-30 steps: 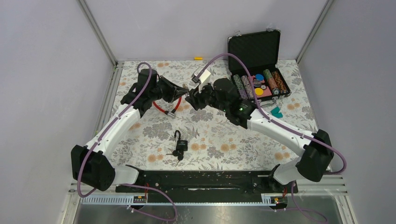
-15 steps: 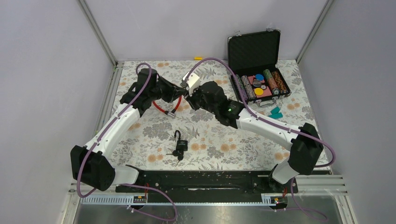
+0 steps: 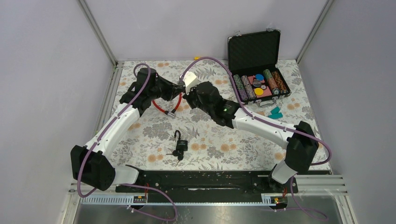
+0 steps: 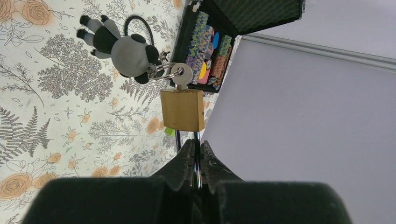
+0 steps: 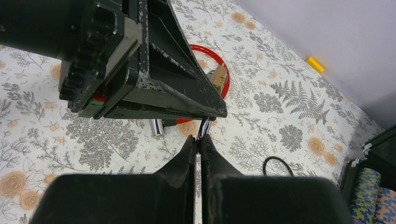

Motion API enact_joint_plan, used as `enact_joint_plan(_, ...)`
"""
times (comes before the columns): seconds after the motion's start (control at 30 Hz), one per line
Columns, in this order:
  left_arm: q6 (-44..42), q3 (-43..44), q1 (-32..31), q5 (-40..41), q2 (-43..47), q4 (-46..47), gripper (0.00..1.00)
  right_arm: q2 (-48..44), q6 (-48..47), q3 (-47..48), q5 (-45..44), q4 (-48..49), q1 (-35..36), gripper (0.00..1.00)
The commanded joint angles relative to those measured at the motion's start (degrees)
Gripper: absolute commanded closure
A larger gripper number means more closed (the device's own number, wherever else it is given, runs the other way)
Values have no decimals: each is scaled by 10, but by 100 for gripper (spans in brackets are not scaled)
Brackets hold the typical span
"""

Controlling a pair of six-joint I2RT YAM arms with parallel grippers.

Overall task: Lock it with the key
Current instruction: Pick up the lock from the center of the board.

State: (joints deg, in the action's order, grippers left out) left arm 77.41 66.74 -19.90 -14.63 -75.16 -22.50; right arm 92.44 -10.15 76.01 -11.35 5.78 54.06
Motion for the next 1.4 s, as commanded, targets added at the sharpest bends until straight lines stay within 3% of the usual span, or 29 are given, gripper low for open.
enact_joint_plan(0.0, 19, 20, -7, -32, 9, -10, 98, 5, 11, 30, -93, 31, -9, 100)
enact_joint_plan(0.2, 10, 16, -7, -28, 13, -10, 59, -13, 29, 26, -118, 24, -11, 100)
enact_joint_plan(0.47, -19, 3, 0, -3, 34, -14, 27, -47, 64, 16, -94, -4, -29, 100)
enact_joint_plan(0.57, -56, -1, 14, 6, 52, -2, 22, -69, 76, 5, -38, -29, -51, 100)
enact_joint_plan(0.67, -135, -5, 29, -19, 66, 69, 19, -97, 81, -8, 35, -53, -76, 100)
enact_joint_plan(0.8, -319, 33, 34, -138, 48, 134, 19, -126, 69, -2, 152, -132, -104, 100)
enact_joint_plan(0.9, -495, 72, 30, -252, 35, 106, 19, -144, 36, 8, 210, -193, -110, 100)
enact_joint_plan(0.97, -601, 75, 24, -284, 40, 84, 18, -155, 12, 12, 253, -225, -112, 100)
enact_joint_plan(1.07, -701, 72, 14, -340, 51, 76, 17, -171, -19, 19, 292, -269, -111, 100)
enact_joint_plan(1.23, -768, 86, 10, -440, 55, 48, 16, -206, -63, 21, 354, -298, -111, 100)
enact_joint_plan(1.37, -767, 96, 5, -511, 50, 36, 16, -231, -71, 24, 413, -297, -111, 100)
